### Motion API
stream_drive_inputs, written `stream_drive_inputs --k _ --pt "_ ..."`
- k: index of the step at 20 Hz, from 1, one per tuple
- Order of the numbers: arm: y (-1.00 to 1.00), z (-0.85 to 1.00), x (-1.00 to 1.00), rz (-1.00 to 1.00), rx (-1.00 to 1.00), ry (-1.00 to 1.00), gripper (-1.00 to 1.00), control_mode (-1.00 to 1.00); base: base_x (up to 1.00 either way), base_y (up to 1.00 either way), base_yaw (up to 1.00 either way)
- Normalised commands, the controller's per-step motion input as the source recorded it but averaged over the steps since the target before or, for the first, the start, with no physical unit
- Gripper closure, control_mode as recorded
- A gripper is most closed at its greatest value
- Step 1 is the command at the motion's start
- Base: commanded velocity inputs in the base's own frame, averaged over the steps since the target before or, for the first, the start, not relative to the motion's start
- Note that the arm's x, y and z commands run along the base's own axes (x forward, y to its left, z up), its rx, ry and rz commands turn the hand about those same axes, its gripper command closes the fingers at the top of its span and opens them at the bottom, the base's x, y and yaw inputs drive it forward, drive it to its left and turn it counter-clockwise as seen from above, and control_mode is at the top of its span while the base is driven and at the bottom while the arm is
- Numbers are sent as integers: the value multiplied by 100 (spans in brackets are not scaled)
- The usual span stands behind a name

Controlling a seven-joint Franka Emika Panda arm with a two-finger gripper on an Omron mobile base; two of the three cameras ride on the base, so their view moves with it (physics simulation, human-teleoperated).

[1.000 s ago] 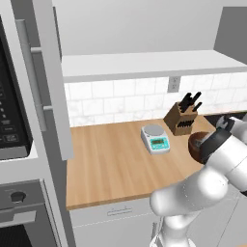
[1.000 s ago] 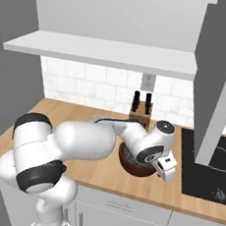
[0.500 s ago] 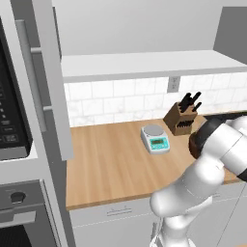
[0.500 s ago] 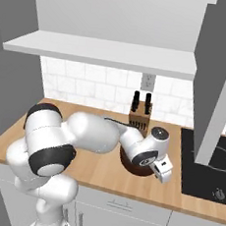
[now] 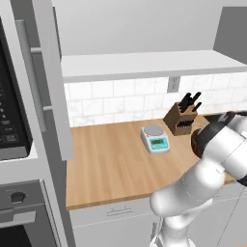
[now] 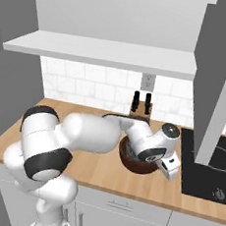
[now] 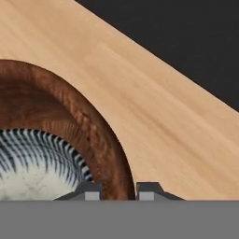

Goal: Pick up the bowls on the counter and stack them on top of one another in the open cabinet. Place the smaller bowl on top of the larger bowl.

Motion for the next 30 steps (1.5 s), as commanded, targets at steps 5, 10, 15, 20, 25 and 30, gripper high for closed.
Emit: stream_drive_inputs --k 5,10,15,20,25,30 --pt "79 100 -66 2 0 -29 100 -100 0 0 0" --pt "100 100 -55 7 -2 -29 100 -100 0 0 0" --pt "89 100 -31 3 0 -29 100 -100 0 0 0" --pt "66 100 -8 1 0 -17 100 -100 0 0 0" --pt "44 100 6 1 0 -10 100 -100 0 0 0" --pt "23 100 61 0 3 1 100 -100 0 0 0"
